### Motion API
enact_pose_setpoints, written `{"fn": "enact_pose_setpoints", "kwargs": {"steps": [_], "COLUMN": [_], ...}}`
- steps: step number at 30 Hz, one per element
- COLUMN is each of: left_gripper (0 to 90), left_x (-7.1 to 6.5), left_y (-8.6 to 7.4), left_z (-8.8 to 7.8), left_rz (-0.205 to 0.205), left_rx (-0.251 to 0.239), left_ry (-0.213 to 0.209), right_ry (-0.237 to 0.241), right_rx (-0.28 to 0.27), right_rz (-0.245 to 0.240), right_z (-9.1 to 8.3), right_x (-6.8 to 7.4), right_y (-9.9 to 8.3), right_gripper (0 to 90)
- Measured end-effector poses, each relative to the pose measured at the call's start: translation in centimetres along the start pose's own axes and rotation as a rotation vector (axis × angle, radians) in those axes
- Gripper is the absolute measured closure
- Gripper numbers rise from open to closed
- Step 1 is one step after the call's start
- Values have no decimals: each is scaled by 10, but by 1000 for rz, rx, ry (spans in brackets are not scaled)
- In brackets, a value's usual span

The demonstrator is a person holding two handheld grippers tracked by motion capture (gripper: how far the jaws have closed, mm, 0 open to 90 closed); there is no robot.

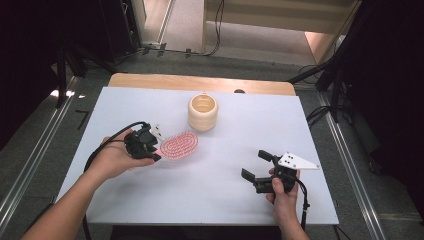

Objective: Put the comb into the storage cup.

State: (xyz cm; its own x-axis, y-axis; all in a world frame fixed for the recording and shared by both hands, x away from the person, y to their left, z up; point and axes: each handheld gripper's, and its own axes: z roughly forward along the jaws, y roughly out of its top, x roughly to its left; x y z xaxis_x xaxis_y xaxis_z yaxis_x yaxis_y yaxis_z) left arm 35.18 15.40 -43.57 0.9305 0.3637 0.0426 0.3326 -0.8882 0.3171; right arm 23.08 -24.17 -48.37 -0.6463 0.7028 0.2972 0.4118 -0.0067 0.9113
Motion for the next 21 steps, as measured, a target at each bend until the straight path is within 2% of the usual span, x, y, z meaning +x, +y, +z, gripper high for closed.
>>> {"fn": "enact_pose_setpoints", "kwargs": {"steps": [7, 11, 16, 21], "left_gripper": [709, 709, 709, 709], "left_x": [-6, -9, -14, -20], "left_y": [6, 13, 21, 26], "left_z": [-3, -7, -9, -10], "left_rz": [-3, 16, 24, 29], "left_rx": [-18, -41, -82, -123], "left_ry": [-6, -3, -8, -11], "right_ry": [41, 61, 71, 75], "right_rx": [6, 18, 21, 14], "right_rz": [38, 61, 84, 85], "right_z": [24, 39, 53, 60], "right_x": [16, 25, 31, 35], "right_y": [5, 7, 9, 13], "right_gripper": [0, 0, 0, 0]}}
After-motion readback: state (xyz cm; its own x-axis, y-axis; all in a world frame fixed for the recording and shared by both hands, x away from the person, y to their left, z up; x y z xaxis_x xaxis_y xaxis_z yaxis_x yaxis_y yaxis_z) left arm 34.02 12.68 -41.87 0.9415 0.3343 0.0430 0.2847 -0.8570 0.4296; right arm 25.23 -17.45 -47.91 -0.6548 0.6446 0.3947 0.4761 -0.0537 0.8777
